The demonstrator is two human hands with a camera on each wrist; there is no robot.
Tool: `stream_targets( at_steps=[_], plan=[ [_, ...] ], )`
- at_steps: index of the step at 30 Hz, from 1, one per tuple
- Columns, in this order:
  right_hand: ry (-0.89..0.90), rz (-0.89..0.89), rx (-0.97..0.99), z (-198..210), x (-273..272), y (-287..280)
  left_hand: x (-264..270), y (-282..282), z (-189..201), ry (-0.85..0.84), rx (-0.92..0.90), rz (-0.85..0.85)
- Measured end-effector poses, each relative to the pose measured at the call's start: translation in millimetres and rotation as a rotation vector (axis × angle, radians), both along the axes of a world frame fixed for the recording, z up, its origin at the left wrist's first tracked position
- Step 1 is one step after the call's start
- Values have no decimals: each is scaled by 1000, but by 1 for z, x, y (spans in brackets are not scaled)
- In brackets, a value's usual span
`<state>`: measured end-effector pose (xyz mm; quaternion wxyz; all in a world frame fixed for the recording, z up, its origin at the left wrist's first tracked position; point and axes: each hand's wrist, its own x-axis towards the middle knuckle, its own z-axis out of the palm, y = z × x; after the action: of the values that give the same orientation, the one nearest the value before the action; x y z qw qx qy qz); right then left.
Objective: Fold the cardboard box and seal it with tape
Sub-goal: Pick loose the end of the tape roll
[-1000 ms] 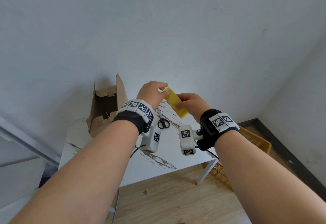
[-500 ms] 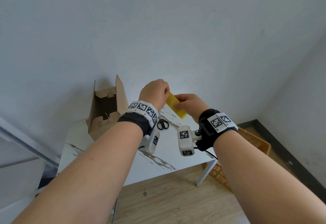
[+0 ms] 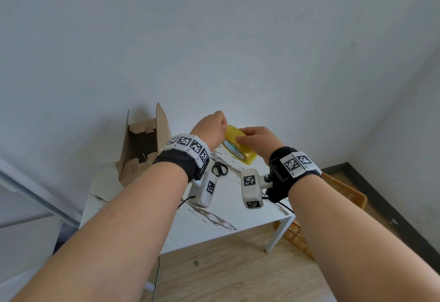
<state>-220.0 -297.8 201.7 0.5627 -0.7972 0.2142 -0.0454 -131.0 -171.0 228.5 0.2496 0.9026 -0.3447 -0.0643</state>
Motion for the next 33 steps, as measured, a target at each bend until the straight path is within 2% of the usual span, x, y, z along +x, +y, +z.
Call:
stream_targets(
  at_steps=[7,12,22,27,33],
  plan=[
    [-12,-24,-149,-4,1,0,5,2,4,121,-34,53],
    [-24,-19,-116,-3,1,2,12,6,6,42,20,77],
    [76,20,-200,-6,3,4,10,5,7,40,19,25],
    [-5,18,-93,-3,5,4,17,8,7,-27,-25,82],
    [-15,-31,-131,4,25,16,24,16,14,-83,-89,182]
  ],
)
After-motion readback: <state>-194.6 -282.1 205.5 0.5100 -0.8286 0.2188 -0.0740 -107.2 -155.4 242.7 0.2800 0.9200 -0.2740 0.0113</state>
